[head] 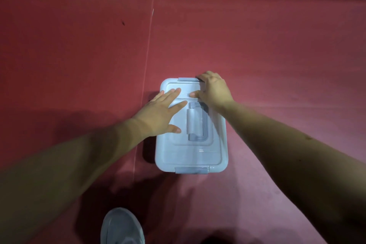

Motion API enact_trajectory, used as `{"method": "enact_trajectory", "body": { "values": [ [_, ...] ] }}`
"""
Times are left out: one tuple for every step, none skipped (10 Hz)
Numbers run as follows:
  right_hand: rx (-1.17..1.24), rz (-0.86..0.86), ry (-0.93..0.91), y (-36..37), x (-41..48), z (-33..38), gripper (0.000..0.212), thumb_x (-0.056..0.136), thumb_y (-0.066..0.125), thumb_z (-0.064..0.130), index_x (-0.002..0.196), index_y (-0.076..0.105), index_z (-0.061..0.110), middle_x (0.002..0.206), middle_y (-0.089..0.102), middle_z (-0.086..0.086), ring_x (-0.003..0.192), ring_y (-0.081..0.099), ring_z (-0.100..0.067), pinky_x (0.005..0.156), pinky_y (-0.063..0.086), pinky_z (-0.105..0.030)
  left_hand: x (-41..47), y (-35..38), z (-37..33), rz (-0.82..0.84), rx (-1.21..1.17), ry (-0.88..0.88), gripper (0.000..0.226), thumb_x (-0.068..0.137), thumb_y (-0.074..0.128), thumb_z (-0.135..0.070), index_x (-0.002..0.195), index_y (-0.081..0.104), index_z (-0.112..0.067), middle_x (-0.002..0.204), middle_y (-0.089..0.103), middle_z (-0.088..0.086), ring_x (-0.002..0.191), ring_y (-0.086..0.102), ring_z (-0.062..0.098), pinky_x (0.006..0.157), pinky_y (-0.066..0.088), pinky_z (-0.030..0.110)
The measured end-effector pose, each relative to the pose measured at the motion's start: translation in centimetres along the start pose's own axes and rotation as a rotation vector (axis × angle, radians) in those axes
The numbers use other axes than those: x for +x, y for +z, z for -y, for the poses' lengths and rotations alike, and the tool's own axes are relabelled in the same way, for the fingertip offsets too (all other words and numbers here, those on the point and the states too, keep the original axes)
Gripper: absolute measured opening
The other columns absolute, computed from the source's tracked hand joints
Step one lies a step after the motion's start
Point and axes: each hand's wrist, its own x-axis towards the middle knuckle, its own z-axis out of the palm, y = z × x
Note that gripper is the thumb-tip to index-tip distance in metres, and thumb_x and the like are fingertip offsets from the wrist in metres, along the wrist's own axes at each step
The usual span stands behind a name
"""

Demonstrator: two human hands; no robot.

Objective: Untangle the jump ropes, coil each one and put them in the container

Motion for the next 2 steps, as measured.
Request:
{"method": "enact_trajectory", "body": {
  "values": [
    [0.059, 0.006, -0.021, -0.1, -0.6, -0.5, 0.059, 0.086, 0.073, 0.041, 0.133, 0.057, 0.01, 0.122, 0.059, -0.009, 0.119, 0.053, -0.029, 0.103, 0.041, -0.042, -0.2, -0.8, 0.4, -0.047, -0.115, -0.001, 0.086, 0.085, 0.062, -0.061, 0.156, 0.023, -0.03, 0.166, -0.001, 0.004, 0.153, 0.0, 0.022, 0.123, 0.006, 0.037],
    [0.241, -0.084, 0.121, -2.2, -0.6, -1.5, 0.052, 0.092, 0.064, 0.042, 0.132, 0.057, 0.009, 0.126, 0.057, -0.011, 0.115, 0.056, -0.029, 0.102, 0.044, -0.044, 1.2, -4.1, 1.5, -0.087, -0.24, -0.039, 0.07, 0.089, 0.064, -0.049, 0.149, 0.04, -0.022, 0.15, 0.039, 0.006, 0.139, 0.037, 0.025, 0.113, 0.031, 0.036]
  ]
}}
